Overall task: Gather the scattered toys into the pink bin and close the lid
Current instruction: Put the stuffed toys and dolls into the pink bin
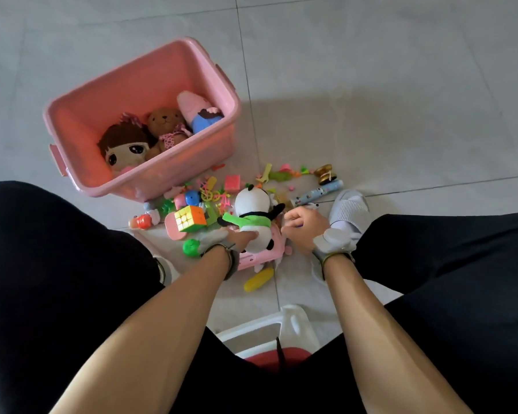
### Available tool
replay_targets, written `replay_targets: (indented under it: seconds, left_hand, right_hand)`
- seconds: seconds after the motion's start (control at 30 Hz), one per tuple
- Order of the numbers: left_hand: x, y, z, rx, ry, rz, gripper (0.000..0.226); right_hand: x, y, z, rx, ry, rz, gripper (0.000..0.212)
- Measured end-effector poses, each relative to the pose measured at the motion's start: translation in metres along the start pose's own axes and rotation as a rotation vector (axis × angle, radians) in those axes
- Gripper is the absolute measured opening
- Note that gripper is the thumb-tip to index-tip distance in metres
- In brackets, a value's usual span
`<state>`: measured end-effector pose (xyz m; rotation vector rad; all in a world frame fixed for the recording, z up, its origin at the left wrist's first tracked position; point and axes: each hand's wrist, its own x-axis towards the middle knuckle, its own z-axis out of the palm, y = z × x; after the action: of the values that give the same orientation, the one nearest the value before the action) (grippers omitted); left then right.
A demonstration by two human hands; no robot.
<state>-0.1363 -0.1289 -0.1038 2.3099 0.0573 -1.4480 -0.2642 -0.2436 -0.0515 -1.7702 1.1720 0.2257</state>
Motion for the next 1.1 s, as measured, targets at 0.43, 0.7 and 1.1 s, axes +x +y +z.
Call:
replay_targets:
  seconds: [0.43,0.7,1.1]
  left_hand:
    - [0.010,0.005,0.012,-0.426,-0.088,-0.133,0.051]
    - [-0.011,0.017,-0.028,-0.489,-0.006,0.008,0.039]
    - [-0.050,-0.011,-0.094,-0.464,-0.074,0.059,0.051]
  right_hand:
    - [0.001,-0.001,0.005,0.034,-0.047,0.021,0.029]
    - [0.011,-0.007,0.024,0.008,0.090,-0.049,0.039]
    - [0.001,-0.029,0.057,-0.626,0.133,-0.522,0.095]
